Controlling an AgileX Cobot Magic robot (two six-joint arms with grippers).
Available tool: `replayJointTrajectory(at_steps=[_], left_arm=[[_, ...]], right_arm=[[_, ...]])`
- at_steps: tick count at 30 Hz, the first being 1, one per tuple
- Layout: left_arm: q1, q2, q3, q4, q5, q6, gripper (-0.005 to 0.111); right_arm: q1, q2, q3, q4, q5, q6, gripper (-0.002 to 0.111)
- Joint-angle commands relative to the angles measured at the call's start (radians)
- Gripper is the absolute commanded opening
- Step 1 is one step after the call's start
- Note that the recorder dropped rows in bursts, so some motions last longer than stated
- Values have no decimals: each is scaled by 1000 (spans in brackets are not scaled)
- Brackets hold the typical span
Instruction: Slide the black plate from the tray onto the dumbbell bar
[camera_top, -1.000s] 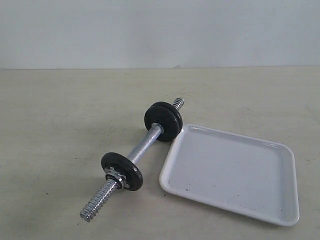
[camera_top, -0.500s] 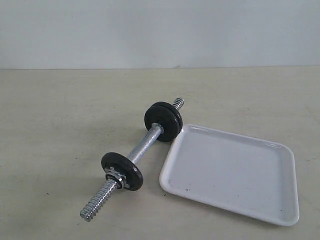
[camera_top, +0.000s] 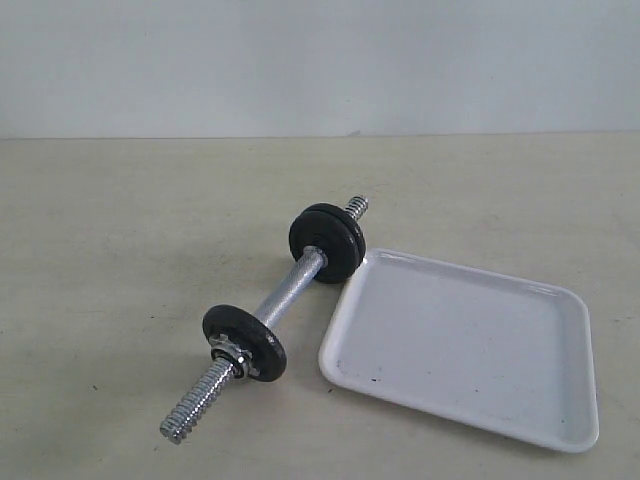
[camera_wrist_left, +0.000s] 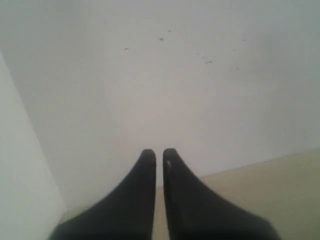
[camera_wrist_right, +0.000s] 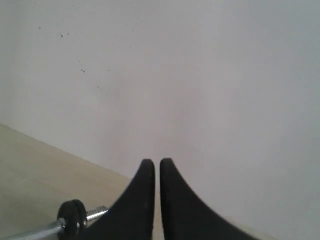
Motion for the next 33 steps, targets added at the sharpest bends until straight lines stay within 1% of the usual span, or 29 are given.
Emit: replayJointTrajectory(at_steps=[1, 5, 7, 9, 14, 21, 29, 33], left_arm=[[3, -5, 16, 11, -224, -18, 4], [3, -5, 29, 11, -354, -56, 4], [3, -5, 38, 11, -402, -64, 4], [3, -5, 47, 16, -432, -68, 4], [3, -5, 49, 18, -437, -68, 4], [3, -5, 49, 18, -437, -68, 4], [3, -5, 49, 17, -438, -68, 4], [3, -5, 49, 17, -438, -68, 4]], right_arm=[[-1, -4, 254, 129, -311, 16, 1], [-1, -2, 480, 347, -634, 12, 1], [-1, -2, 545, 400, -735, 16, 1], [-1, -2, 585, 403, -789, 39, 1], [-1, -2, 595, 403, -800, 50, 1], [-1, -2, 595, 425, -788, 172, 1], [-1, -2, 595, 425, -774, 169, 1], [-1, -2, 595, 425, -736, 116, 1]])
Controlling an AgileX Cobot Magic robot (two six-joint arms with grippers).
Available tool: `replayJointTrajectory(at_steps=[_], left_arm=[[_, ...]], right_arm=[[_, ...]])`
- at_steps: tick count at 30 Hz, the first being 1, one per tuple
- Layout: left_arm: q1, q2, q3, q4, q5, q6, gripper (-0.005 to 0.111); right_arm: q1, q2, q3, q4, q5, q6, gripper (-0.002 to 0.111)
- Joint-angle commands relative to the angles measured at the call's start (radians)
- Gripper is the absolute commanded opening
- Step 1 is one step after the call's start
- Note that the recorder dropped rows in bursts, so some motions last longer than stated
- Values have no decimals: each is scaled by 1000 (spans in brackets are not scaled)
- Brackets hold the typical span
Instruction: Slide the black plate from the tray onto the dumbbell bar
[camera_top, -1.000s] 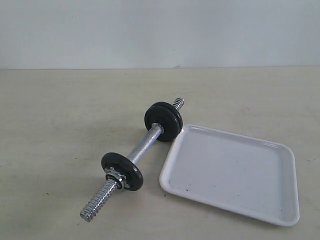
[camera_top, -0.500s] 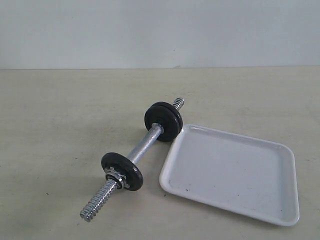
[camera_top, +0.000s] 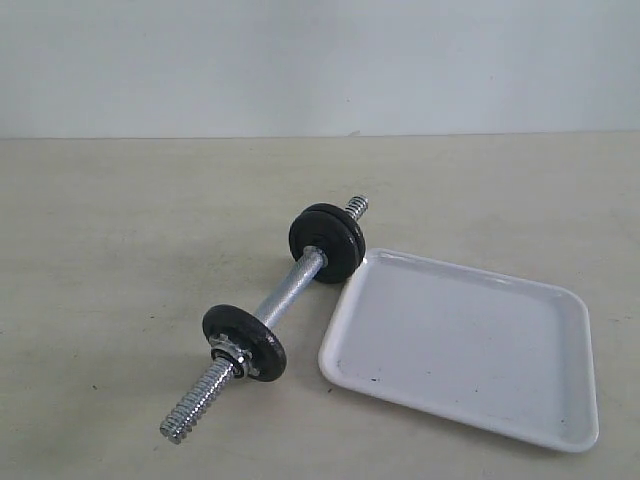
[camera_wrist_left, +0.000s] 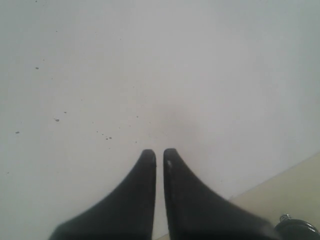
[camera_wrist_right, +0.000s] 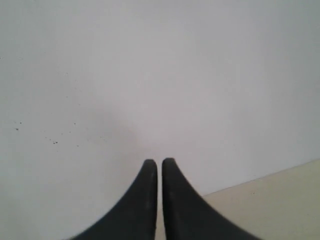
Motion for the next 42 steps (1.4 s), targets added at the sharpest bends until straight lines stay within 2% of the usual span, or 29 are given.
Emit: replayJointTrajectory(at_steps=[1, 6, 9, 12, 23, 24, 26, 27, 28, 30, 33, 36, 42], left_arm=[[3, -1, 3, -1, -9, -10, 4], [3, -1, 3, -1, -9, -10, 4], [3, -4, 3, -1, -17, -10, 4], [3, -7, 3, -1, -13, -10, 4], [3, -6, 3, -1, -17, -10, 4], [3, -6, 3, -1, -17, -10, 4], [3, -6, 3, -1, -17, -10, 4], [3, -6, 3, -1, -17, -10, 4], [3, -6, 3, -1, -17, -10, 4], [3, -6, 3, -1, -17, -10, 4], [3, -6, 3, -1, -17, -10, 4], [3, -6, 3, -1, -17, -10, 4], [3, -6, 3, -1, -17, -10, 4]], right_arm=[[-1, -4, -1, -6, 64, -91, 1], [-25, -71, 6, -9, 241, -326, 1], [-178, -86, 84, -4, 204, -345, 1], [-238, -86, 126, 9, 194, -303, 1], [-248, -86, 139, -42, 214, -320, 1], [-246, -86, 139, -70, 219, -306, 1], [-228, -86, 139, -379, 257, -77, 1], [-207, -86, 139, -623, 281, 193, 1], [-195, -86, 139, -767, 296, 377, 1], [-183, -86, 139, -929, 330, 503, 1], [-169, -86, 139, -915, 455, 474, 1], [-169, -86, 139, -915, 450, 410, 1], [-169, -86, 139, -881, 467, 409, 1]])
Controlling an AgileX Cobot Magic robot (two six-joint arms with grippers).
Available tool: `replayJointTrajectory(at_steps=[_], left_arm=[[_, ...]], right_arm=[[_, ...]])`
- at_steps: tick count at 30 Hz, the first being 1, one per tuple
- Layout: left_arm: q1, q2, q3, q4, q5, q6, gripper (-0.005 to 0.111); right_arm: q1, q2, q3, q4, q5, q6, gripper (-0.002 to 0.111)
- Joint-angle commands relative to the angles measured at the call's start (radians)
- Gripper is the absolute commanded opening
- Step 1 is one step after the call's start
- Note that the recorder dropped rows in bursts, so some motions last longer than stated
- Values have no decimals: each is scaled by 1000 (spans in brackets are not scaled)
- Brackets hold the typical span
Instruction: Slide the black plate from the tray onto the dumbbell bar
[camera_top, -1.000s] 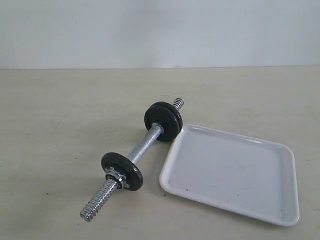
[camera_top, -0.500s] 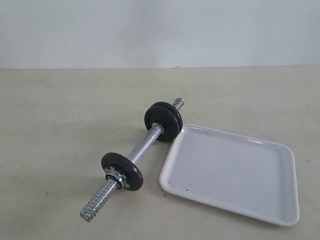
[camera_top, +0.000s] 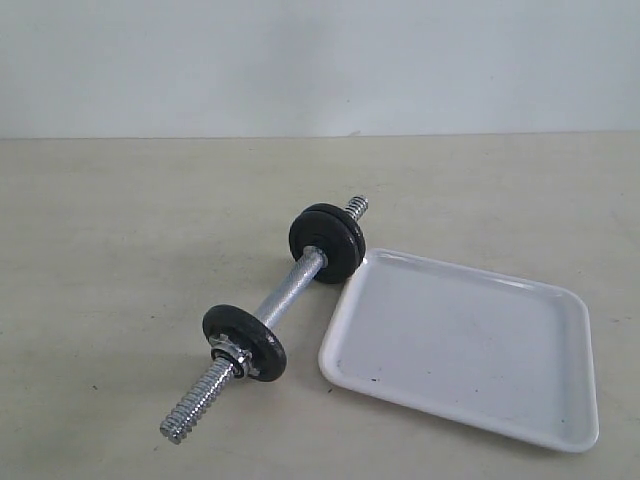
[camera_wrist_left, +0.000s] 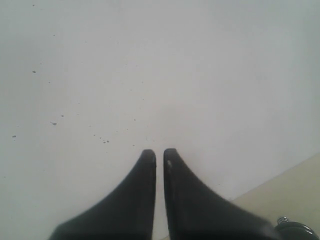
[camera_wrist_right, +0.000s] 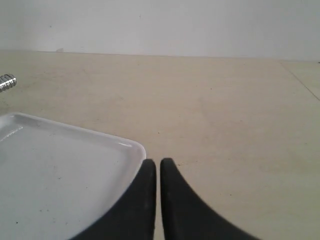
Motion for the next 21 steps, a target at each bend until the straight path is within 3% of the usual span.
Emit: replayJointTrajectory(at_steps=[1, 6, 21], left_arm=[[3, -4, 3, -1, -3, -10, 4], [3, -4, 3, -1, -3, -10, 4], [3, -4, 3, -1, -3, -10, 4]], right_arm=[[1, -5, -1, 15, 10, -8, 1], [1, -5, -1, 99, 1, -2, 1], [1, -5, -1, 102, 3, -2, 1]])
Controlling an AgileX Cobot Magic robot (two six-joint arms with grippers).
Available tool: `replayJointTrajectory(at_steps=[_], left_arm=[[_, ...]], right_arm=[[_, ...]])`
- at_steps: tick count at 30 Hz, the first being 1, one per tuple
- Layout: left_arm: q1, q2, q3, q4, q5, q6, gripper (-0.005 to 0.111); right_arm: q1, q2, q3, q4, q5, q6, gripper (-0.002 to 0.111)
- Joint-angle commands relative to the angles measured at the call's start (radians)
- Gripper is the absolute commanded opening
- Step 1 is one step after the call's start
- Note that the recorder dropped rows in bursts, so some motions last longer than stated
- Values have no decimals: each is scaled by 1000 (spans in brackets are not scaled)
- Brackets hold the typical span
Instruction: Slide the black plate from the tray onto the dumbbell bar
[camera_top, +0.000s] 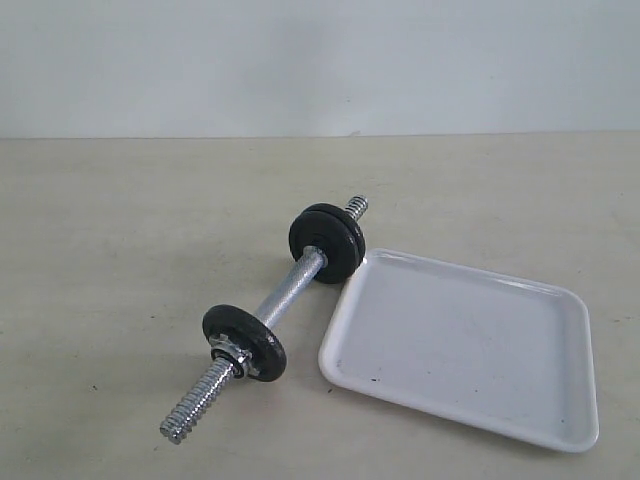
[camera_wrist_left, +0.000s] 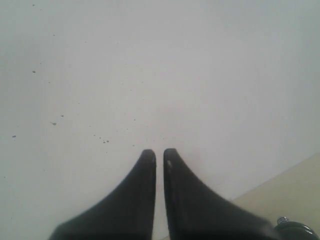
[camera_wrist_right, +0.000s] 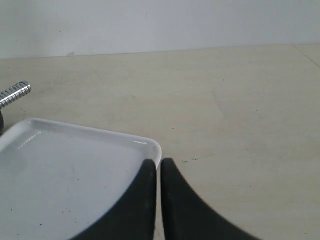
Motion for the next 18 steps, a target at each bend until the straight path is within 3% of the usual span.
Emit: replayJointTrajectory(at_steps=[1, 6, 8, 13, 15, 18], left_arm=[[3, -4, 3, -1, -1, -10, 4], [10, -16, 1, 35, 38, 8, 4], [55, -47, 13, -62, 33, -72, 4], [308, -141, 190, -86, -8, -204, 4], [352, -141, 261, -69, -40, -204, 4], [355, -141, 323, -70, -72, -204, 4]], right_arm=[[1, -5, -1, 4, -5, 0, 1], [1, -5, -1, 4, -5, 0, 1], [1, -5, -1, 4, -5, 0, 1], [1, -5, -1, 4, -5, 0, 1], [1, -5, -1, 4, -5, 0, 1], [1, -5, -1, 4, -5, 0, 1]])
